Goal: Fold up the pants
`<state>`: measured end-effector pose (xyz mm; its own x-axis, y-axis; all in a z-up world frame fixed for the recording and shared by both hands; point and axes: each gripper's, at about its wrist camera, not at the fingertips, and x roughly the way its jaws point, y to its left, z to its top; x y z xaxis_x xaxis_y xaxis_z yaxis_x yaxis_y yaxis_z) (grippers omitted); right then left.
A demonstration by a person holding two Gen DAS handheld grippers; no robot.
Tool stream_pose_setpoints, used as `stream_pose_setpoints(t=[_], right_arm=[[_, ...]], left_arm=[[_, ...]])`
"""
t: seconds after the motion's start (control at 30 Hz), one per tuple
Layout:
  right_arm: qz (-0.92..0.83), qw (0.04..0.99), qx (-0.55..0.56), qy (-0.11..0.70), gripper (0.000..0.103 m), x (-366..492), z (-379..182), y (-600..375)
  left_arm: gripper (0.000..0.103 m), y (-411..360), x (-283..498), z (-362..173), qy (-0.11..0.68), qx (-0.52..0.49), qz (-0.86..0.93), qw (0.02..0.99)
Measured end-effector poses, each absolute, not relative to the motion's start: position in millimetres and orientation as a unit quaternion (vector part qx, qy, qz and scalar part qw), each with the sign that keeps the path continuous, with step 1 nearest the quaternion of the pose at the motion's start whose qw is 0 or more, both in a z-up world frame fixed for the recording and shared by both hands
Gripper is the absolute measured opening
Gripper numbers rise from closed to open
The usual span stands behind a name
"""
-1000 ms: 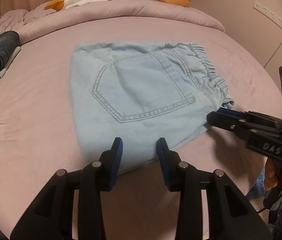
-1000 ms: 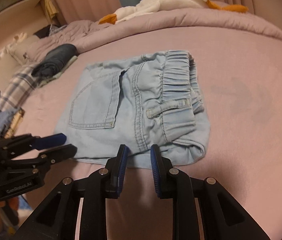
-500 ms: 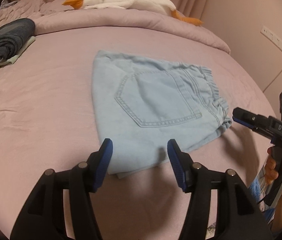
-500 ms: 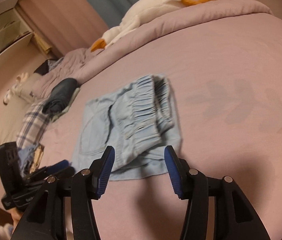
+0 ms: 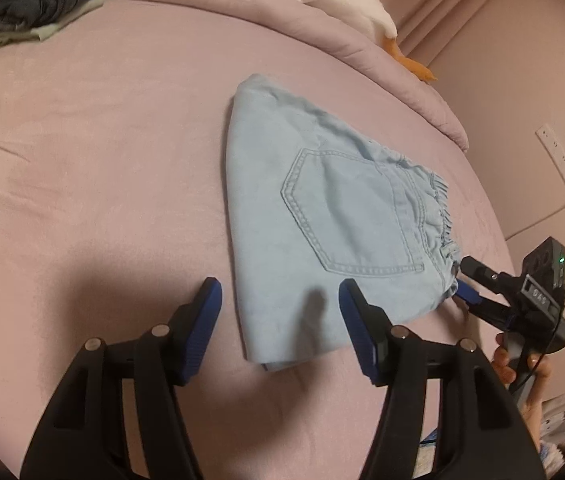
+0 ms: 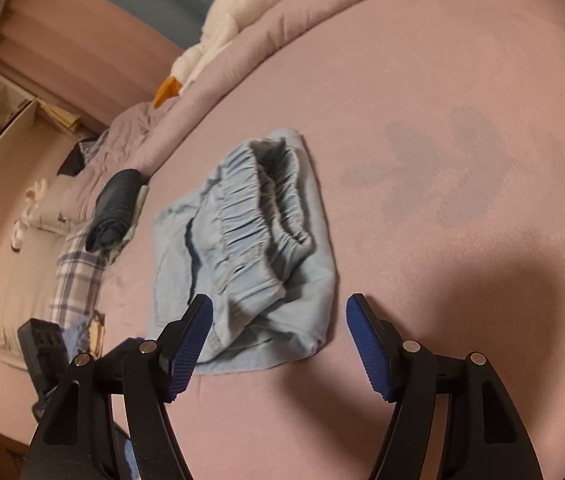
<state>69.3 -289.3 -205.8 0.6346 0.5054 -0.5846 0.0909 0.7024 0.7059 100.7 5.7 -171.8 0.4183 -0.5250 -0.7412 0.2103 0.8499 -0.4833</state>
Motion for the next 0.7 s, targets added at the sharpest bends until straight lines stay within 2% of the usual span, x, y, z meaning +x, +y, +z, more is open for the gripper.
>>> stream_pose_setpoints(t=[0.5, 0.7], right_arm=[[0.116, 0.829, 0.338, 0.429, 0.071, 96, -204, -289], [0.138, 0.82, 0.337, 0.442, 0.076, 109, -207, -287]], left_arm=[[0.063, 7, 119, -182, 0.497, -0.167, -0.234, 0.818], [0.063, 6, 132, -185, 0.497, -0.182, -0.262, 0.807]])
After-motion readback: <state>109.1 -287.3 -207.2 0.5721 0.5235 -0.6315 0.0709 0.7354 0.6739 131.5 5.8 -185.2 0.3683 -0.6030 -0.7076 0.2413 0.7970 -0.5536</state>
